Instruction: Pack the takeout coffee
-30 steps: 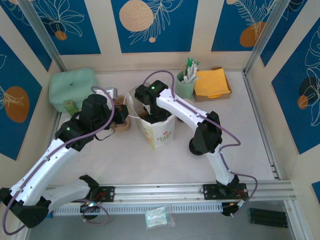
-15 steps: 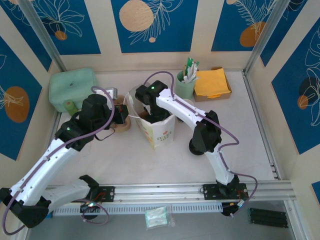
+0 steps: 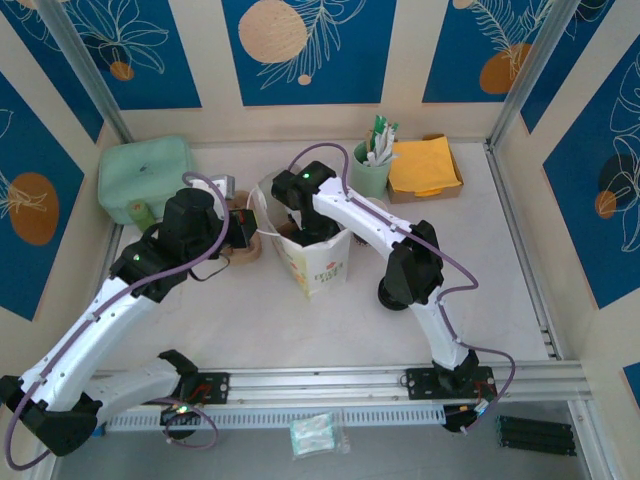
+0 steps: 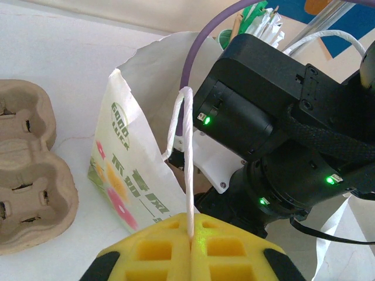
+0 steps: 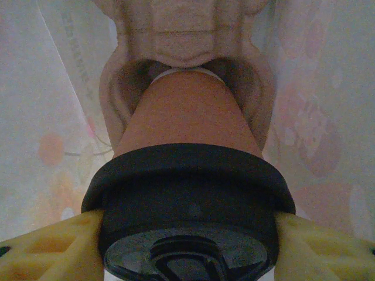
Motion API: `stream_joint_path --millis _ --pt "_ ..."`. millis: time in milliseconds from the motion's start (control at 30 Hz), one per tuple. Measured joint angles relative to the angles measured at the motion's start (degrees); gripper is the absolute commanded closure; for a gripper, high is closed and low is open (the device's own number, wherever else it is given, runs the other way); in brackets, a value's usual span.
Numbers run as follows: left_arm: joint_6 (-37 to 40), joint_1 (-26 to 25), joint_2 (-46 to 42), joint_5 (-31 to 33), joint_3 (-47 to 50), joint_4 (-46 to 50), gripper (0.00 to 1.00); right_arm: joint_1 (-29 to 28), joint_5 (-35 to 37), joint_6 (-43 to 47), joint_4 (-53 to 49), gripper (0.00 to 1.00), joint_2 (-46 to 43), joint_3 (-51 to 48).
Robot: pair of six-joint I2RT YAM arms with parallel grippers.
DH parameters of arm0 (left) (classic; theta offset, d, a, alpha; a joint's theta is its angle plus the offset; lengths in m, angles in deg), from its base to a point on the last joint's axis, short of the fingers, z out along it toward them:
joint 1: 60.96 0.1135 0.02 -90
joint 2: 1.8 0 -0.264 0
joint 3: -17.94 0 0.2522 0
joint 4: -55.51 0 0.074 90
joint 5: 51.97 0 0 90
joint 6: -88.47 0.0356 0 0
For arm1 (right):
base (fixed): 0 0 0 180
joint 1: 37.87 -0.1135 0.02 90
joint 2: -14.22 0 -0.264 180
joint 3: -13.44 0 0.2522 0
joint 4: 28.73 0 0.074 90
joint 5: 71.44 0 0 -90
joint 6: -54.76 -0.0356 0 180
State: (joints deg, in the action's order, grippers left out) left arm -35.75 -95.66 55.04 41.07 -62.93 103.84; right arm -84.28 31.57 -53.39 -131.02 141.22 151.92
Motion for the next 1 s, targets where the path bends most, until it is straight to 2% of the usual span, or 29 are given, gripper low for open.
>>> stream_joint_path --millis 1000 --pt "0.0 0.0 0.0 0.02 0.0 0.02 1.0 0.37 0.0 0.31 2.64 0.38 0.96 -2.36"
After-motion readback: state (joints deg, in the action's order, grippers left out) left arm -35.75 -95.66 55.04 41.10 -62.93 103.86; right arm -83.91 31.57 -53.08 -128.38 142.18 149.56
